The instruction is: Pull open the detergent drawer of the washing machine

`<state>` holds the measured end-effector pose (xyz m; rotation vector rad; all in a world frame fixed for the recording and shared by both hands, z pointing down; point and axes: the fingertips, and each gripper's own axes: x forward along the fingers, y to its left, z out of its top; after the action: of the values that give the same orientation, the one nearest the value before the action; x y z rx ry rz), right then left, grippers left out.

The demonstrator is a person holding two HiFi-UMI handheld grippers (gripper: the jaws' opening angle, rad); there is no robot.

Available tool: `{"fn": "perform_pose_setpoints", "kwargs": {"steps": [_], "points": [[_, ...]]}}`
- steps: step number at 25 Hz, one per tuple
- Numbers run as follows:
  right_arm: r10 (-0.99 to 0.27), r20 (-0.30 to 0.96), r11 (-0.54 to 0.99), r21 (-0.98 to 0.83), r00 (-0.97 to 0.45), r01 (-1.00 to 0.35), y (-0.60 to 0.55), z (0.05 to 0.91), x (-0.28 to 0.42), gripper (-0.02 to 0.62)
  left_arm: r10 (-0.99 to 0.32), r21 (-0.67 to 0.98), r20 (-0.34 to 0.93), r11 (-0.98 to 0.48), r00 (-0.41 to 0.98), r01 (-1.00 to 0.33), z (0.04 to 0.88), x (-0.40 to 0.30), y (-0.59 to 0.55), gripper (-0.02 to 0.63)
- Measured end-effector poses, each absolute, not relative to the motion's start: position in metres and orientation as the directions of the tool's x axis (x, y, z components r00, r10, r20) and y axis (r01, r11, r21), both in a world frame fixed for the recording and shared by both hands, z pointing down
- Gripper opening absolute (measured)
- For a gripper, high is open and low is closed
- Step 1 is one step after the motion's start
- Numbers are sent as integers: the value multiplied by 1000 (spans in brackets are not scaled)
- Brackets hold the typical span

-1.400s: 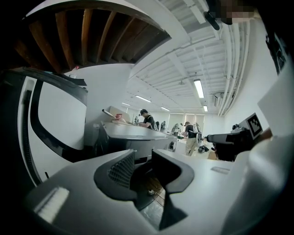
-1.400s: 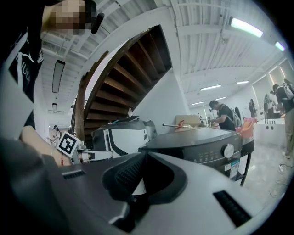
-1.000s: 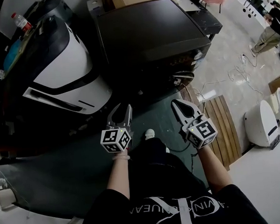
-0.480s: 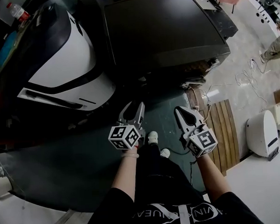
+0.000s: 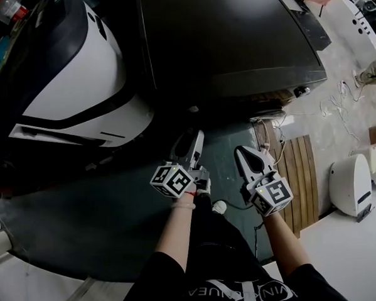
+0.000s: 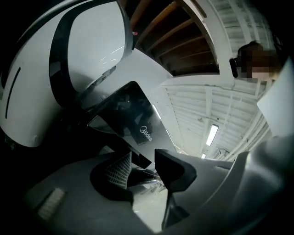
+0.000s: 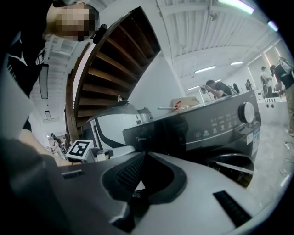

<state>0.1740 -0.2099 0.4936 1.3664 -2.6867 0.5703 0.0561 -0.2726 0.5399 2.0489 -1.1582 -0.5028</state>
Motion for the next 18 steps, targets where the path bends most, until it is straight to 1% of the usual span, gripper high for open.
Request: {"fn": "perform_pose_setpoints", "kwargs": {"steps": [9,18], "points": [[-756,266,518,-314,-598,-795,-221,528,174,20,-889,848,-104,-313,446,-427,550,52,-297,143],[-747,285,508,-338,-601,-792,-223,543,168,20,-885,865,-163,-341,436,-368,555,54,-308,149]]}}
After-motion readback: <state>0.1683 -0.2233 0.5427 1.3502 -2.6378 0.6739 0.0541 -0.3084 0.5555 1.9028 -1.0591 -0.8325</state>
